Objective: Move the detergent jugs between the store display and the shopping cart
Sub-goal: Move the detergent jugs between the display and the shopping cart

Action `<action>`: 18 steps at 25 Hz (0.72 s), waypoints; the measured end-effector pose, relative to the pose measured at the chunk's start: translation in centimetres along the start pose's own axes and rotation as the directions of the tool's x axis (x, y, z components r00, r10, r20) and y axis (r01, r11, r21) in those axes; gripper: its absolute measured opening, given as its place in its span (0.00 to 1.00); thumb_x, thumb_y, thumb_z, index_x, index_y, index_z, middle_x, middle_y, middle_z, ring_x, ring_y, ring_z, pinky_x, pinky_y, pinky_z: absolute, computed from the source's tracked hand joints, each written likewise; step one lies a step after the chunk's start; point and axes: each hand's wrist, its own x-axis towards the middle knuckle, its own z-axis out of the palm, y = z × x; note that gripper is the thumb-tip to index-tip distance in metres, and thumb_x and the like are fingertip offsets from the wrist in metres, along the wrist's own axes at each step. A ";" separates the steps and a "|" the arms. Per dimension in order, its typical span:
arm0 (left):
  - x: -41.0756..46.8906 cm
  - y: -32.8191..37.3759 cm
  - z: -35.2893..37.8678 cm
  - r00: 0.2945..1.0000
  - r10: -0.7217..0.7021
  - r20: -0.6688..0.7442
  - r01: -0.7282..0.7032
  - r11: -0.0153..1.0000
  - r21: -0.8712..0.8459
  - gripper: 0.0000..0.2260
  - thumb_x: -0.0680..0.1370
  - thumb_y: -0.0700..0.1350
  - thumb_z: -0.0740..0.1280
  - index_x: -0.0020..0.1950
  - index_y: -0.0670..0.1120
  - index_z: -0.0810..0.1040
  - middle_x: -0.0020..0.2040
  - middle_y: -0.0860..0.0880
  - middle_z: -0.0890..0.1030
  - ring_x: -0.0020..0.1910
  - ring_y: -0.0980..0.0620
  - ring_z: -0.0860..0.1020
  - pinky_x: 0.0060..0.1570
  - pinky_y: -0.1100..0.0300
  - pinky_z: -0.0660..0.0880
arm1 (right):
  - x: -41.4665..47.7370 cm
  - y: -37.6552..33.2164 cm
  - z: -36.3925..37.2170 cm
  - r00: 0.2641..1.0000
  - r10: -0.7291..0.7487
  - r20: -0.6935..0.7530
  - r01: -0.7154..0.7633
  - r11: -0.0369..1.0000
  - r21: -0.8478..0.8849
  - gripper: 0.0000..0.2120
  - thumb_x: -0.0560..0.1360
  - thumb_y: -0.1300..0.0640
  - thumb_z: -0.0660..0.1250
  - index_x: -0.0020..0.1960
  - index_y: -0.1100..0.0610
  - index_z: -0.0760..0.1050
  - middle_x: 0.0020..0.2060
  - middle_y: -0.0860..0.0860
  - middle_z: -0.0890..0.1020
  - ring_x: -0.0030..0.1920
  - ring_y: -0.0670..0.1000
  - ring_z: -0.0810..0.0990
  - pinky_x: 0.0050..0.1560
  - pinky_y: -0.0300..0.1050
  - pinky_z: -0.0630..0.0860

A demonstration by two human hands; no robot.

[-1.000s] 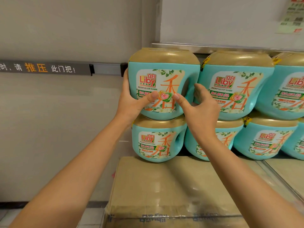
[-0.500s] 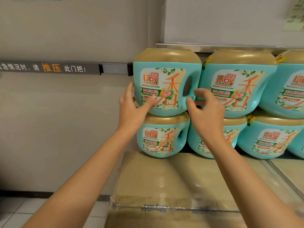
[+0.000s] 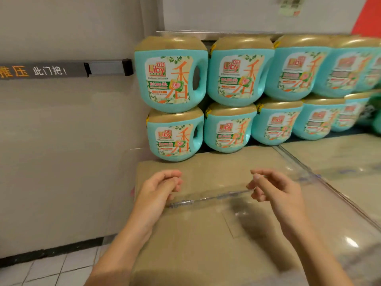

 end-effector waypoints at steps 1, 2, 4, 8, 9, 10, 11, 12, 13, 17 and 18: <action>-1.6 -0.7 -0.2 0.999 -0.025 0.019 0.026 0.999 -0.026 0.10 0.79 0.36 0.63 0.48 0.48 0.81 0.37 0.56 0.83 0.34 0.62 0.77 0.35 0.69 0.71 | -2.7 0.4 -1.3 0.998 0.022 -0.054 -0.021 0.999 0.028 0.05 0.76 0.66 0.66 0.46 0.59 0.80 0.29 0.52 0.81 0.26 0.45 0.73 0.28 0.33 0.71; -3.3 -1.2 -0.4 0.997 -0.057 0.048 0.059 0.997 -0.046 0.10 0.79 0.35 0.62 0.48 0.47 0.81 0.35 0.56 0.83 0.34 0.61 0.77 0.34 0.68 0.70 | -5.5 0.9 -2.4 0.992 0.051 -0.112 -0.045 0.998 0.052 0.05 0.76 0.66 0.65 0.46 0.60 0.80 0.29 0.53 0.81 0.26 0.45 0.72 0.28 0.33 0.71; -6.4 -2.0 -0.3 0.981 -0.127 0.144 0.137 0.988 -0.065 0.09 0.80 0.35 0.62 0.49 0.45 0.81 0.32 0.55 0.82 0.33 0.58 0.74 0.32 0.68 0.68 | -10.9 1.6 -4.6 0.964 0.110 -0.243 -0.093 0.992 0.083 0.06 0.77 0.66 0.65 0.47 0.61 0.80 0.29 0.53 0.80 0.25 0.45 0.71 0.27 0.33 0.69; -10.7 -2.6 2.0 0.939 -0.170 0.300 0.205 0.974 -0.092 0.09 0.80 0.35 0.61 0.50 0.43 0.81 0.33 0.53 0.81 0.32 0.58 0.74 0.28 0.70 0.69 | -19.6 1.8 -9.6 0.869 0.190 -0.457 -0.157 0.982 0.109 0.05 0.77 0.67 0.64 0.48 0.62 0.79 0.30 0.56 0.81 0.25 0.46 0.70 0.26 0.33 0.68; -11.8 -2.6 3.3 0.923 -0.171 0.344 0.213 0.973 -0.086 0.09 0.80 0.35 0.62 0.49 0.43 0.81 0.34 0.53 0.81 0.33 0.57 0.74 0.29 0.70 0.70 | -21.6 1.6 -11.1 0.837 0.197 -0.511 -0.165 0.980 0.108 0.05 0.77 0.66 0.64 0.48 0.62 0.79 0.31 0.56 0.81 0.25 0.45 0.71 0.27 0.33 0.69; -12.7 -2.7 4.6 0.908 -0.171 0.383 0.216 0.974 -0.076 0.09 0.80 0.36 0.62 0.49 0.43 0.81 0.35 0.52 0.81 0.34 0.57 0.75 0.31 0.68 0.71 | -23.4 1.4 -12.5 0.808 0.201 -0.553 -0.173 0.980 0.102 0.05 0.77 0.66 0.64 0.47 0.61 0.79 0.31 0.56 0.81 0.25 0.45 0.71 0.27 0.33 0.69; -13.6 -2.9 5.9 0.893 -0.172 0.416 0.214 0.975 -0.057 0.09 0.80 0.36 0.62 0.49 0.44 0.81 0.36 0.51 0.81 0.35 0.56 0.75 0.34 0.66 0.72 | -25.0 1.3 -13.8 0.783 0.205 -0.587 -0.185 0.978 0.095 0.06 0.77 0.65 0.64 0.47 0.60 0.80 0.32 0.56 0.82 0.26 0.45 0.72 0.27 0.33 0.70; -14.5 -3.2 7.3 0.874 -0.172 0.454 0.208 0.978 -0.031 0.09 0.80 0.37 0.62 0.49 0.44 0.82 0.37 0.50 0.82 0.36 0.56 0.76 0.37 0.63 0.72 | -26.5 1.2 -15.0 0.756 0.209 -0.620 -0.199 0.976 0.088 0.06 0.77 0.64 0.65 0.47 0.60 0.80 0.32 0.56 0.82 0.27 0.46 0.73 0.28 0.34 0.70; -15.6 -3.6 8.9 0.850 -0.175 0.497 0.203 0.979 -0.003 0.09 0.80 0.37 0.62 0.49 0.45 0.83 0.38 0.50 0.82 0.37 0.56 0.76 0.39 0.61 0.72 | -28.0 1.2 -16.5 0.725 0.213 -0.655 -0.211 0.974 0.084 0.06 0.77 0.64 0.65 0.47 0.59 0.81 0.32 0.55 0.82 0.27 0.46 0.74 0.28 0.35 0.71; -19.5 -5.3 16.2 0.770 -0.194 0.608 0.196 0.979 0.064 0.09 0.80 0.39 0.64 0.49 0.47 0.84 0.41 0.49 0.84 0.39 0.55 0.79 0.42 0.59 0.74 | -33.0 1.4 -22.8 0.604 0.229 -0.763 -0.245 0.965 0.096 0.05 0.77 0.65 0.65 0.49 0.61 0.80 0.32 0.56 0.83 0.29 0.48 0.75 0.30 0.39 0.70; -20.5 -5.8 18.3 0.752 -0.203 0.627 0.187 0.978 0.093 0.09 0.80 0.39 0.64 0.49 0.48 0.84 0.41 0.49 0.85 0.40 0.55 0.80 0.42 0.59 0.74 | -33.9 1.5 -24.7 0.577 0.234 -0.783 -0.248 0.963 0.104 0.05 0.77 0.65 0.65 0.49 0.61 0.80 0.32 0.56 0.83 0.29 0.48 0.74 0.30 0.38 0.70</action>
